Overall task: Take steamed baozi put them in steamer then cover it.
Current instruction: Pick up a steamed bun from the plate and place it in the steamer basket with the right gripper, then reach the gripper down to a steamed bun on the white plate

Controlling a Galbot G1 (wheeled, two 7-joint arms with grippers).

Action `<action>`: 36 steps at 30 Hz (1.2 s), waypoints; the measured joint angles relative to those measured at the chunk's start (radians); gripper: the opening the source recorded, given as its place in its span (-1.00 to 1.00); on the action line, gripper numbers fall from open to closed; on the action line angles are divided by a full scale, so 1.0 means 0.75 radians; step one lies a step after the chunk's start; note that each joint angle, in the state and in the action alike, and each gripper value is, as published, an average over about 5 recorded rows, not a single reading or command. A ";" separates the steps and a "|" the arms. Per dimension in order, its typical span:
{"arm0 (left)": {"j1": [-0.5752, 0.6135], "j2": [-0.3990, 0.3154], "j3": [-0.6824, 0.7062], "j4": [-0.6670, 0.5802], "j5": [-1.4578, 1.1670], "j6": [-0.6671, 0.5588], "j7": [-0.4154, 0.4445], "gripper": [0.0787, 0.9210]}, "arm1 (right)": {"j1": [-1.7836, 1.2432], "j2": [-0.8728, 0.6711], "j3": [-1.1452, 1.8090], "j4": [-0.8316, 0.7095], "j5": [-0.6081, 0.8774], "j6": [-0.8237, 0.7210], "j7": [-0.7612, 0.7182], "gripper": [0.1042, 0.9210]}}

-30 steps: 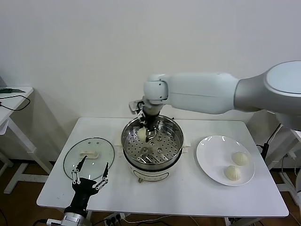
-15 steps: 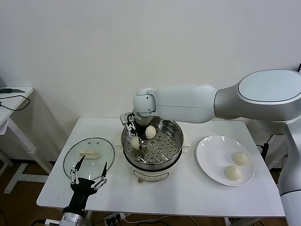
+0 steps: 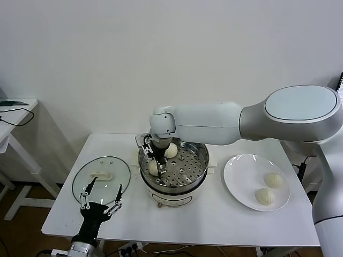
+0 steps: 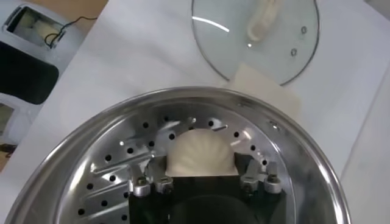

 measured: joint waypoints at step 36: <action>0.023 0.000 0.043 -0.007 0.021 0.003 0.000 0.77 | -0.019 -1.067 0.228 0.187 -0.470 0.327 -0.378 0.76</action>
